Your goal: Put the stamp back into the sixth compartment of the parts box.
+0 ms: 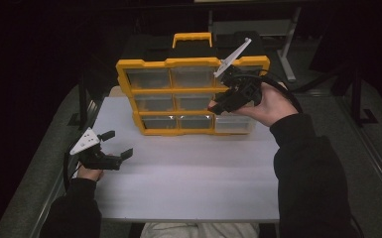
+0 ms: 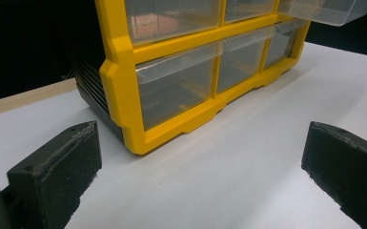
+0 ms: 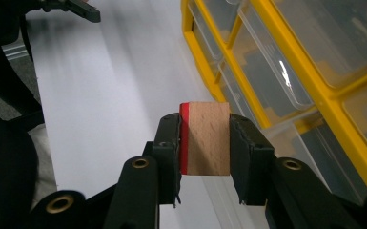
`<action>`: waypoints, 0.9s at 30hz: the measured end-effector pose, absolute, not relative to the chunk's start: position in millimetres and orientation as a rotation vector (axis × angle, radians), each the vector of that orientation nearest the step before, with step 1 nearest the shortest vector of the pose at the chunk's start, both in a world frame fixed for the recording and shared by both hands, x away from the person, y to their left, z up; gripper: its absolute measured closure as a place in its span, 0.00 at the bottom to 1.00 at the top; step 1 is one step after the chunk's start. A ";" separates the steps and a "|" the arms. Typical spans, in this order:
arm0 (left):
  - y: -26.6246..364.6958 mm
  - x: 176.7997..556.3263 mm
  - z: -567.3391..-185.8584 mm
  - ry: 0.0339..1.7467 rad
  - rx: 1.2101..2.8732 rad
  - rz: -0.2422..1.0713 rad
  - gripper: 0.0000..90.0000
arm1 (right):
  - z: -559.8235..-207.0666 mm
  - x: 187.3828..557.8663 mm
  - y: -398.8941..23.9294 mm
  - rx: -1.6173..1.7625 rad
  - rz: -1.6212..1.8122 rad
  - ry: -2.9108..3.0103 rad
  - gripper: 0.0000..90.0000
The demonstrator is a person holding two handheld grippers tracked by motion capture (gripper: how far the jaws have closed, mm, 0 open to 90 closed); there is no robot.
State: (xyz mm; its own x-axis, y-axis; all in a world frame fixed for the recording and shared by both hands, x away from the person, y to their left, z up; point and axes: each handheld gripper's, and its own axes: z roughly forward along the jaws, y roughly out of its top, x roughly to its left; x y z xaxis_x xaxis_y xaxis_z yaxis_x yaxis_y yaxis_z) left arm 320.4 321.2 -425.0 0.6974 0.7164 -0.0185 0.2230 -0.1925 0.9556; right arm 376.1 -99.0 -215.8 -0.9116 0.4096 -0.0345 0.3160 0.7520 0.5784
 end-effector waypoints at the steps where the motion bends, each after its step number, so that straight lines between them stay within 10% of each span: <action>1: 321.3 320.4 -424.9 0.752 1.749 0.531 0.00 | -215.5 376.0 -100.5 0.590 0.879 2.787 0.72; 27: 321.1 321.6 -425.5 0.748 1.757 0.530 0.00 | -217.5 393.4 -139.1 0.736 0.878 2.729 0.72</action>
State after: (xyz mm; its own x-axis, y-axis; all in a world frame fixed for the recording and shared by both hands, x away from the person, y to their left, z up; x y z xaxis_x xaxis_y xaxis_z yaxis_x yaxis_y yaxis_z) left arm 321.6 321.1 -425.5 0.7009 0.7131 -0.0143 0.2229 -0.2000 0.9541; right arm 393.4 -139.1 -217.5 -0.8609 0.5083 -0.0206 0.4010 0.7029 0.5874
